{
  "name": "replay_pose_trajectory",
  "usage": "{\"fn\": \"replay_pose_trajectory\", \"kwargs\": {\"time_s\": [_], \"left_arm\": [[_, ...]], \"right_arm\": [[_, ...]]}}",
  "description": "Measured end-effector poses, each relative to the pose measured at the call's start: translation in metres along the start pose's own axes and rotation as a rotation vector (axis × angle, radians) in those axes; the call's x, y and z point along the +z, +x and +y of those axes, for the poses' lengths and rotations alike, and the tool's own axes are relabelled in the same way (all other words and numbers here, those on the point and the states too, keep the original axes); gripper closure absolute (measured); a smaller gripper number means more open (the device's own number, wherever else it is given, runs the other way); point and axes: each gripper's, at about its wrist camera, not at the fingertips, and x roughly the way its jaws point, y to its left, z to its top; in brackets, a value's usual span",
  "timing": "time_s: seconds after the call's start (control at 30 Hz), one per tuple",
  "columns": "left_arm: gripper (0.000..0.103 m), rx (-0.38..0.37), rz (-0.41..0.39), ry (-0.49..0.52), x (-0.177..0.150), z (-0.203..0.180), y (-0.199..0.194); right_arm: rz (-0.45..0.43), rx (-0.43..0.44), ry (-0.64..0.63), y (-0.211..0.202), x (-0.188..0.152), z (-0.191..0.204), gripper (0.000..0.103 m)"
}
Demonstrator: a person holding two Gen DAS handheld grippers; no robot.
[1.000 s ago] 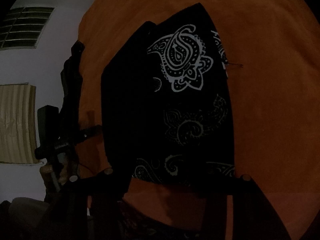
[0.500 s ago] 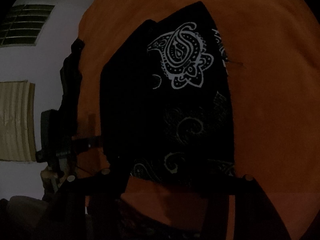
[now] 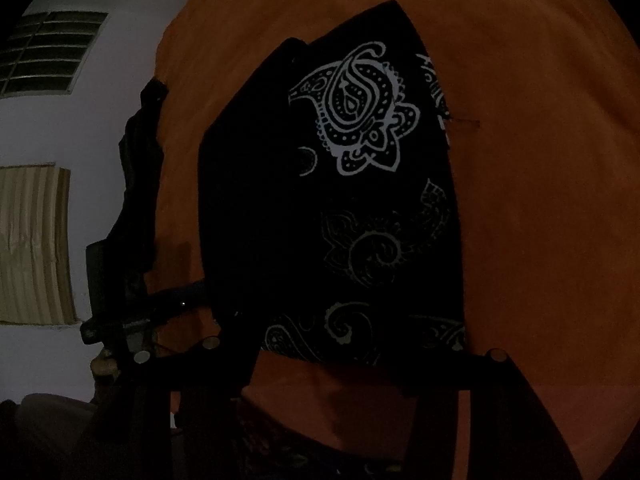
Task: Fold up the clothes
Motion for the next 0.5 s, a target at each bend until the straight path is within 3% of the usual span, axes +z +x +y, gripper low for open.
{"fn": "replay_pose_trajectory", "kwargs": {"time_s": [0.03, 0.07, 0.17, 0.23, 0.33, 0.4, 0.5], "left_arm": [[0.072, -0.029, -0.003, 0.004, -0.001, 0.0, -0.001], [0.074, -0.005, -0.012, 0.023, -0.002, -0.002, -0.004], [0.071, 0.017, -0.01, 0.017, -0.001, 0.001, -0.011], [0.055, 0.045, 0.032, -0.008, -0.005, 0.008, -0.009], [0.058, 0.021, 0.028, -0.013, -0.01, 0.017, -0.008], [0.071, 0.007, 0.007, 0.011, -0.019, 0.017, -0.01], [0.064, 0.061, 0.031, 0.043, -0.022, 0.016, -0.014]], "right_arm": [[0.0, -0.001, 0.0, 0.0, 0.0, 0.001, 0.052], [-0.001, -0.002, -0.001, 0.001, 0.0, 0.002, 0.052], [-0.004, 0.009, 0.008, 0.002, 0.0, -0.002, 0.052], [-0.005, 0.012, 0.016, 0.003, -0.001, -0.005, 0.052], [-0.006, 0.015, 0.025, 0.004, -0.003, -0.008, 0.052], [-0.003, 0.007, 0.02, 0.004, -0.003, -0.006, 0.052], [-0.001, -0.001, 0.015, 0.005, -0.004, -0.004, 0.052]]}}
